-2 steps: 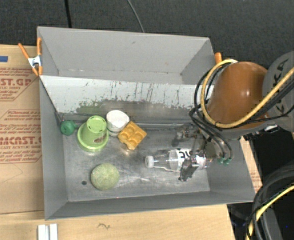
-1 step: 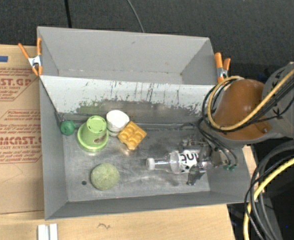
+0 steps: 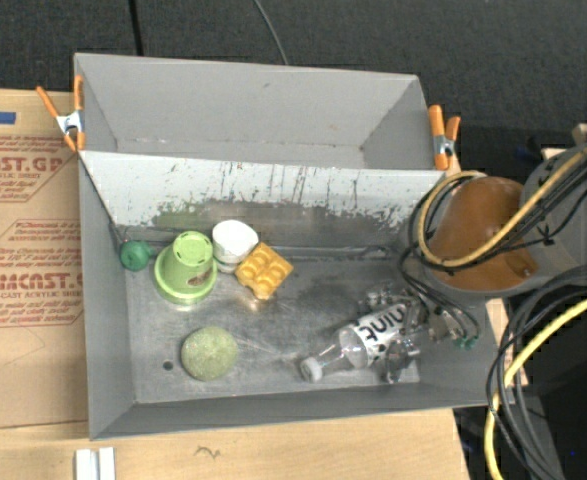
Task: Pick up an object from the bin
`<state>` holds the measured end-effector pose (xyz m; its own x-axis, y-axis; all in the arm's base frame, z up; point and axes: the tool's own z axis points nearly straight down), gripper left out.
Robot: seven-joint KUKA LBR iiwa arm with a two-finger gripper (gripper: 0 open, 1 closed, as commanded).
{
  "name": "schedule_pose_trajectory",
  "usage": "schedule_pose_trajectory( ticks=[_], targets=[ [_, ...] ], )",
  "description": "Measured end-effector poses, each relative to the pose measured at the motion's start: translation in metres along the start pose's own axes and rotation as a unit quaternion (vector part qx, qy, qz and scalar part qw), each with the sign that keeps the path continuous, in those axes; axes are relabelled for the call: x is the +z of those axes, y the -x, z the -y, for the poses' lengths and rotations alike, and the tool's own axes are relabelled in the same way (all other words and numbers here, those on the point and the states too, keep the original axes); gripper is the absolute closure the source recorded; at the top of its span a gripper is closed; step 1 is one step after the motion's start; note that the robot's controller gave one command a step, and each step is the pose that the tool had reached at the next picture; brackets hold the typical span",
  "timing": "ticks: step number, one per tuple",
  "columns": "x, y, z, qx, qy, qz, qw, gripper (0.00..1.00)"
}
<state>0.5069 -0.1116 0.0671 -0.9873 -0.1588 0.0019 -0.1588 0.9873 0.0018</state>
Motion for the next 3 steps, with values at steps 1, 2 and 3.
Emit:
schedule_pose_trajectory(
  ticks=[1,2,3],
  targets=[
    [-0.0022,0.0137,0.0059,0.023,0.001,-0.0002,0.9997,0.00],
    [-0.0032,0.0083,0.0037,0.011,-0.002,0.0072,0.9999,0.00],
    [-0.0046,0.0146,0.0040,0.022,0.001,-0.0007,0.9998,1.00]
  ],
)
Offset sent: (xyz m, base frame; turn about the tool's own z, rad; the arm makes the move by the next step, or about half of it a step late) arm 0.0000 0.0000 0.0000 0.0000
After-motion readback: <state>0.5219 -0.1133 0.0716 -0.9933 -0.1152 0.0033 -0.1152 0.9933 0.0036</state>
